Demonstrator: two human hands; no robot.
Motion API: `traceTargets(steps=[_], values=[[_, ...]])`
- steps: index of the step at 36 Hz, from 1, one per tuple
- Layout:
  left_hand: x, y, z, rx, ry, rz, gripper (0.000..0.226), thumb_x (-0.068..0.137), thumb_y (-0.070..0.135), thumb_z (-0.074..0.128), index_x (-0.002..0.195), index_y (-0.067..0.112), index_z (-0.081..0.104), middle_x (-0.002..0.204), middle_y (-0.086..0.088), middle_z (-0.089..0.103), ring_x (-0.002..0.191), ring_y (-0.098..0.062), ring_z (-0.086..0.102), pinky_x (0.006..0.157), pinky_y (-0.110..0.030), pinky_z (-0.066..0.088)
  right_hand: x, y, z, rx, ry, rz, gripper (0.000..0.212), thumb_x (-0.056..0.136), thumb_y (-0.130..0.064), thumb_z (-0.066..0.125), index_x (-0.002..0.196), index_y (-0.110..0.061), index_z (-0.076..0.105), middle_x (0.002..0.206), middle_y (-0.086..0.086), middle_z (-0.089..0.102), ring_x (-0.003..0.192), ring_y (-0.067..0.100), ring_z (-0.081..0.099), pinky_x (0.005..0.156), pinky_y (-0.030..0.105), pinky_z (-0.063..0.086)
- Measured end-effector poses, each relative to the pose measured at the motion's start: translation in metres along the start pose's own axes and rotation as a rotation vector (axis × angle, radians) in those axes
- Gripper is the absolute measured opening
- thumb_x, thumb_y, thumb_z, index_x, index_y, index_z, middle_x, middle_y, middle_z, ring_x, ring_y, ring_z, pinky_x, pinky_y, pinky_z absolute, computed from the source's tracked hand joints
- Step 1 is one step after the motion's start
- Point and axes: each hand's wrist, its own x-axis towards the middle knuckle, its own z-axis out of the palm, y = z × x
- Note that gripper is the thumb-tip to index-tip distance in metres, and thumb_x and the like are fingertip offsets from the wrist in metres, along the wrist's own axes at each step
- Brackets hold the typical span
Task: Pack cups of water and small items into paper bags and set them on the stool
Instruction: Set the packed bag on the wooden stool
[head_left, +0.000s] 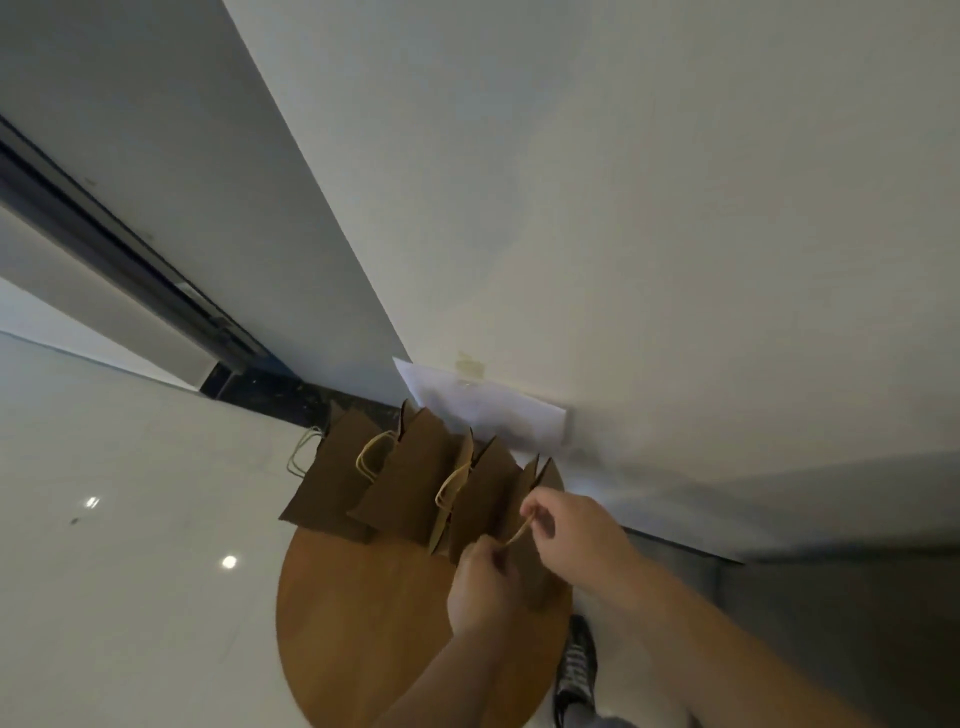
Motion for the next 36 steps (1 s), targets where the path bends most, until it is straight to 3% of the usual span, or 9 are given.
traceTargets(steps=[6, 11, 17, 20, 21, 25, 31, 36], values=[[0.02, 0.019, 0.01, 0.015, 0.099, -0.015, 0.013, 0.1, 0.031, 0.061, 0.095, 0.044, 0.058, 0.093, 0.017, 0.056, 0.081, 0.0, 0.056, 0.075, -0.025, 0.056, 0.038, 0.005, -0.021, -0.033, -0.028, -0.04, 0.018, 0.104, -0.027, 0.056, 0.114, -0.041, 0.06, 0.094, -0.019, 0.06, 0.079, -0.003, 0.056, 0.063, 0.012, 0.037], [0.028, 0.023, 0.01, 0.069, 0.136, 0.013, 0.01, 0.101, 0.03, 0.059, 0.1, 0.04, 0.062, 0.093, 0.018, 0.055, 0.083, -0.001, 0.056, 0.073, -0.026, 0.057, 0.051, 0.011, -0.031, -0.028, -0.048, -0.037, 0.02, 0.103, -0.025, 0.057, 0.115, -0.039, 0.062, 0.1, -0.017, 0.064, 0.087, 0.001, 0.06, 0.072, 0.013, 0.044], [0.028, 0.026, 0.01, 0.137, -0.002, -0.02, 0.016, 0.097, 0.028, 0.062, 0.087, 0.038, 0.055, 0.088, 0.015, 0.056, 0.074, -0.002, 0.056, 0.068, -0.023, 0.055, 0.047, 0.012, -0.032, -0.03, -0.12, -0.027, 0.024, 0.103, -0.022, 0.055, 0.122, -0.034, 0.065, 0.103, -0.015, 0.063, 0.093, 0.006, 0.062, 0.082, 0.022, 0.056], [0.032, 0.021, 0.016, 0.129, -0.04, -0.032, 0.011, 0.095, 0.031, 0.064, 0.092, 0.038, 0.056, 0.09, 0.015, 0.056, 0.075, -0.004, 0.059, 0.069, -0.027, 0.059, 0.044, 0.01, -0.031, -0.012, -0.137, -0.012, 0.031, 0.103, -0.021, 0.054, 0.129, -0.036, 0.063, 0.101, -0.018, 0.06, 0.09, 0.005, 0.06, 0.079, 0.02, 0.054], [0.033, 0.018, 0.017, 0.128, -0.044, -0.041, 0.009, 0.094, 0.034, 0.064, 0.099, 0.038, 0.058, 0.094, 0.016, 0.056, 0.079, -0.004, 0.06, 0.072, -0.029, 0.061, 0.042, 0.009, -0.03, -0.005, -0.138, -0.005, 0.036, 0.103, -0.02, 0.054, 0.134, -0.036, 0.061, 0.099, -0.019, 0.059, 0.089, 0.005, 0.06, 0.075, 0.019, 0.053], [0.034, 0.007, 0.021, 0.137, -0.065, -0.049, 0.052, 0.088, 0.046, 0.063, 0.137, 0.036, 0.048, 0.12, 0.01, 0.055, 0.109, -0.016, 0.06, 0.091, -0.039, 0.059, 0.03, 0.003, -0.028, 0.036, -0.136, 0.025, 0.058, 0.101, -0.016, 0.055, 0.153, -0.041, 0.045, 0.107, -0.016, 0.064, 0.097, 0.005, 0.062, 0.075, 0.018, 0.053], [0.015, 0.005, -0.008, 0.078, -0.121, 0.016, 0.077, 0.087, 0.067, 0.06, 0.153, 0.039, 0.033, 0.148, 0.007, 0.045, 0.137, -0.021, 0.045, 0.112, -0.044, 0.046, 0.006, -0.011, -0.025, 0.041, -0.027, 0.074, 0.057, 0.103, -0.025, 0.055, 0.156, -0.042, 0.039, 0.105, -0.015, 0.064, 0.091, 0.005, 0.063, 0.076, 0.022, 0.056], [-0.007, 0.001, -0.051, -0.048, -0.151, 0.208, 0.076, 0.089, 0.064, 0.064, 0.154, 0.045, 0.03, 0.156, 0.014, 0.037, 0.143, -0.014, 0.039, 0.119, -0.046, 0.042, -0.021, -0.027, -0.016, 0.018, 0.081, 0.113, 0.055, 0.105, -0.033, 0.052, 0.157, -0.042, 0.037, 0.148, -0.008, 0.049, 0.126, 0.012, 0.058, 0.101, 0.027, 0.052]])
